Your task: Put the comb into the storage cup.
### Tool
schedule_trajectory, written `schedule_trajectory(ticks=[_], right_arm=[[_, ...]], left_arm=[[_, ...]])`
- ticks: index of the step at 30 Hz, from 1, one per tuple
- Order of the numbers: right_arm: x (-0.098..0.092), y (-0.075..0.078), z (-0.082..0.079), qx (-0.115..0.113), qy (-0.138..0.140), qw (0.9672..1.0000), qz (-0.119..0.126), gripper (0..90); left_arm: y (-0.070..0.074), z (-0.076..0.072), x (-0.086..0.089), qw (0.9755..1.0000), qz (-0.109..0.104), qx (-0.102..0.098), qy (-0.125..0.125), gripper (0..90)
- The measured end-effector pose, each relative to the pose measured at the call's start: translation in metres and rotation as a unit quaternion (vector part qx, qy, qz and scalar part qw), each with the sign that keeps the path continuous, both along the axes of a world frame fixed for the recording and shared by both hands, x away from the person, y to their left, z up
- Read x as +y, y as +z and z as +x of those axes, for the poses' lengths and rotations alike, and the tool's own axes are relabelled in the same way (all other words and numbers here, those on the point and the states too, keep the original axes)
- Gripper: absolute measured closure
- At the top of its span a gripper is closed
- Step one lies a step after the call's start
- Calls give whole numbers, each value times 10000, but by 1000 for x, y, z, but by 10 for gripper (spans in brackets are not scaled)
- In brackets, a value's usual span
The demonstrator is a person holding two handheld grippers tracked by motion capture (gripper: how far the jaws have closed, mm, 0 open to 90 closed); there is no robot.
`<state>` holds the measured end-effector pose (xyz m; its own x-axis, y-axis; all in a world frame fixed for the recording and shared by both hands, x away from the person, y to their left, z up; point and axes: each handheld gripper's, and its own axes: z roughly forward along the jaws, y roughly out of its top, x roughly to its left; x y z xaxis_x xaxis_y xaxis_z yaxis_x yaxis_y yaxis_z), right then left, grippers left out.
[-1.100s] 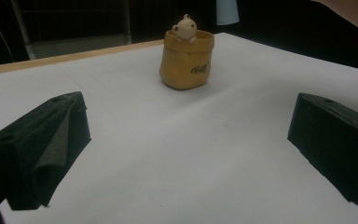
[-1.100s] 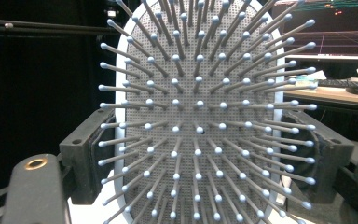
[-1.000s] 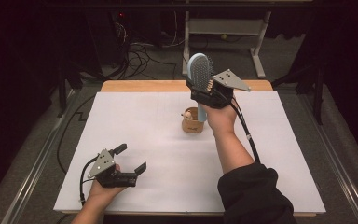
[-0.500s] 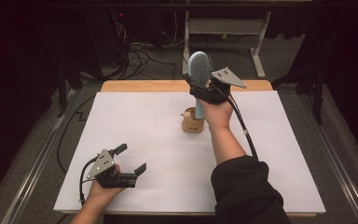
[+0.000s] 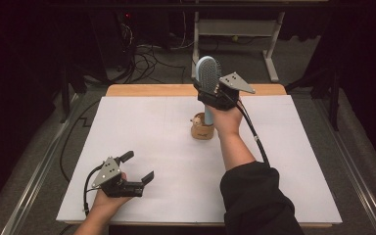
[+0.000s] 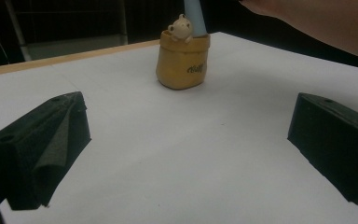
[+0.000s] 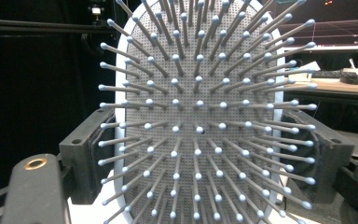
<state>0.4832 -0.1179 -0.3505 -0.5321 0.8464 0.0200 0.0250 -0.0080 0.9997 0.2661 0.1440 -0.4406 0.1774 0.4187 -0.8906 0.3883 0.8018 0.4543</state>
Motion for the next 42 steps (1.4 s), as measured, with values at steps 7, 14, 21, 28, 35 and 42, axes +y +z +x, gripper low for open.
schedule_trajectory(ticks=[7,14,21,28,35,42], right_arm=[[2,-7,1,46,-17,10000,-30,205],[5,-16,0,84,-23,9999,-59,205],[2,-23,-1,111,-69,9999,-21,205],[3,-27,0,157,-105,9998,4,204],[6,-31,2,203,-114,9997,8,204],[7,-37,4,298,-138,9995,-30,204]], left_arm=[[1,-1,1,10000,-20,8,31,1],[1,-1,1,10000,-39,17,31,1],[1,-1,0,10000,-21,35,26,1],[1,-1,0,10000,-25,38,25,1],[0,-1,1,10000,46,-26,-11,1],[0,-1,-1,10000,17,9,2,1]])
